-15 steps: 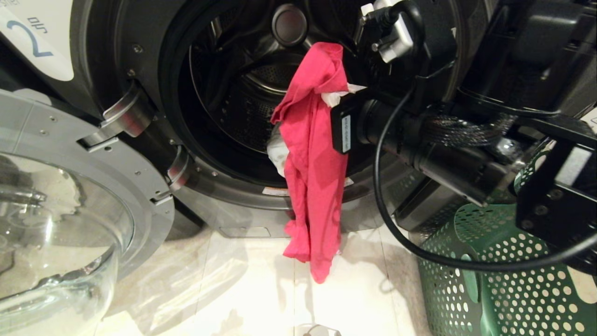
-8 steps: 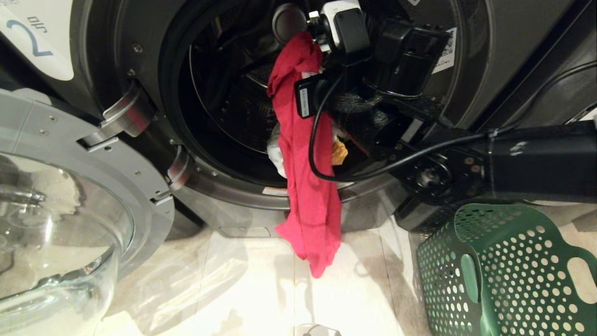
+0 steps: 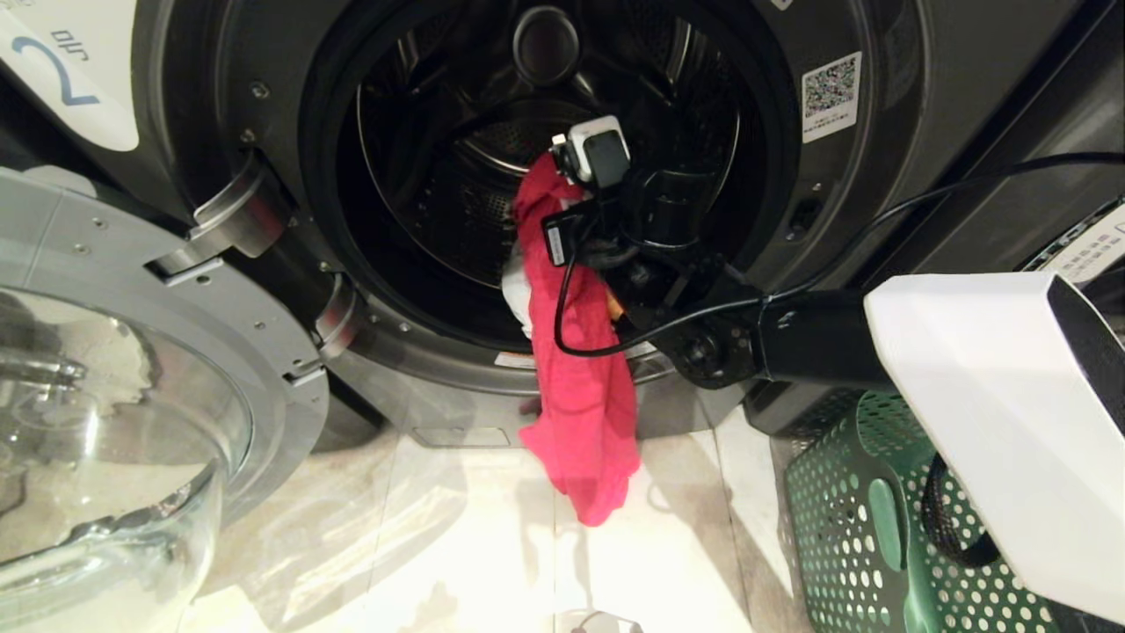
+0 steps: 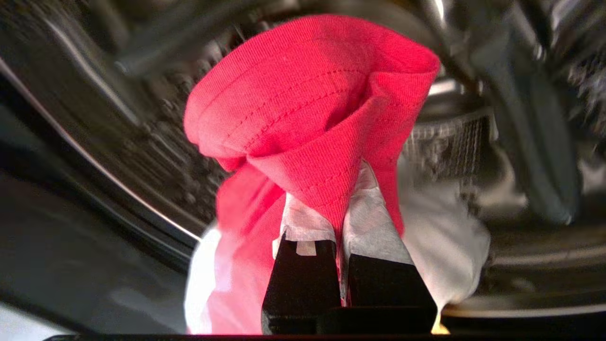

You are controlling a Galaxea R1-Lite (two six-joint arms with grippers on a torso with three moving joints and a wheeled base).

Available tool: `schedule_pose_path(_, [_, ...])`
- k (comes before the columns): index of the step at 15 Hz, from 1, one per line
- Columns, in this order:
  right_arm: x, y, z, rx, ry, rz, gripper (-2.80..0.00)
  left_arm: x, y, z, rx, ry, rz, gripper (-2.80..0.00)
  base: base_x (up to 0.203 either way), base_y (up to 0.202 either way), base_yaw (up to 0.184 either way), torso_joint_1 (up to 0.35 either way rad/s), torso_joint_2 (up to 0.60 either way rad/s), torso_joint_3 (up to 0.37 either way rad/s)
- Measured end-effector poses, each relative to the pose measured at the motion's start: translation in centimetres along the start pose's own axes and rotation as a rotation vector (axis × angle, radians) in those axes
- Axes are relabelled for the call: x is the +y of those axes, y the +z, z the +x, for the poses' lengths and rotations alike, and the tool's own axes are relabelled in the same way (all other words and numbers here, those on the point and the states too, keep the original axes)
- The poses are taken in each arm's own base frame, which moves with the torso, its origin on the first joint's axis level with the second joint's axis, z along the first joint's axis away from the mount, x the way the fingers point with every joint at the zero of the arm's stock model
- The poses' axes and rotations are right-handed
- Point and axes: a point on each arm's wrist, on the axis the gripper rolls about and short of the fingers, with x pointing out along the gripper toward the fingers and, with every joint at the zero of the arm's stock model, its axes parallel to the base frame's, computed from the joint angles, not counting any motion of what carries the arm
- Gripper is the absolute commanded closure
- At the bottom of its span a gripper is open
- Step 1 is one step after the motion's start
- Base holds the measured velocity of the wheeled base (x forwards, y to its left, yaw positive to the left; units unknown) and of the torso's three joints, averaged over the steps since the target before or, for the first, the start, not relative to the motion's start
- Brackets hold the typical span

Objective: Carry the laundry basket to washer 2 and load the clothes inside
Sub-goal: Place the clothes into the washing machine

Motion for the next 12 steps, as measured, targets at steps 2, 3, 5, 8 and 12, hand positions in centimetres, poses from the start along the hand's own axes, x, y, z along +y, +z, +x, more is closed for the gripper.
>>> schedule_pose_path(2, [-0.5, -1.3, 0.5, 0.023, -0.012, 0.004, 0.0, 0.0, 0.0, 0.0, 0.0, 0.0, 0.0, 0.0, 0.0, 0.0, 0.0, 0.0, 0.0, 0.0])
schedule_pose_path(3, [-0.4, -1.6, 0.6, 0.027, -0.012, 0.002, 0.0, 0.0, 0.0, 0.0, 0.0, 0.0, 0.0, 0.0, 0.0, 0.0, 0.0, 0.0, 0.0, 0.0])
schedule_pose_path(5, [-0.4, -2.3, 0.8, 0.042, -0.011, -0.005, 0.0, 0.0, 0.0, 0.0, 0.0, 0.0, 0.0, 0.0, 0.0, 0.0, 0.0, 0.0, 0.0, 0.0])
schedule_pose_path(8, [-0.1, -4.1, 0.7, 0.169, -0.029, -0.048, 0.0, 0.0, 0.0, 0.0, 0.0, 0.0, 0.0, 0.0, 0.0, 0.0, 0.0, 0.0, 0.0, 0.0])
schedule_pose_path(12, [-0.8, -5.0, 0.5, 0.308, -0.058, -0.029, 0.0, 0.0, 0.0, 0.0, 0.0, 0.0, 0.0, 0.0, 0.0, 0.0, 0.0, 0.0, 0.0, 0.0])
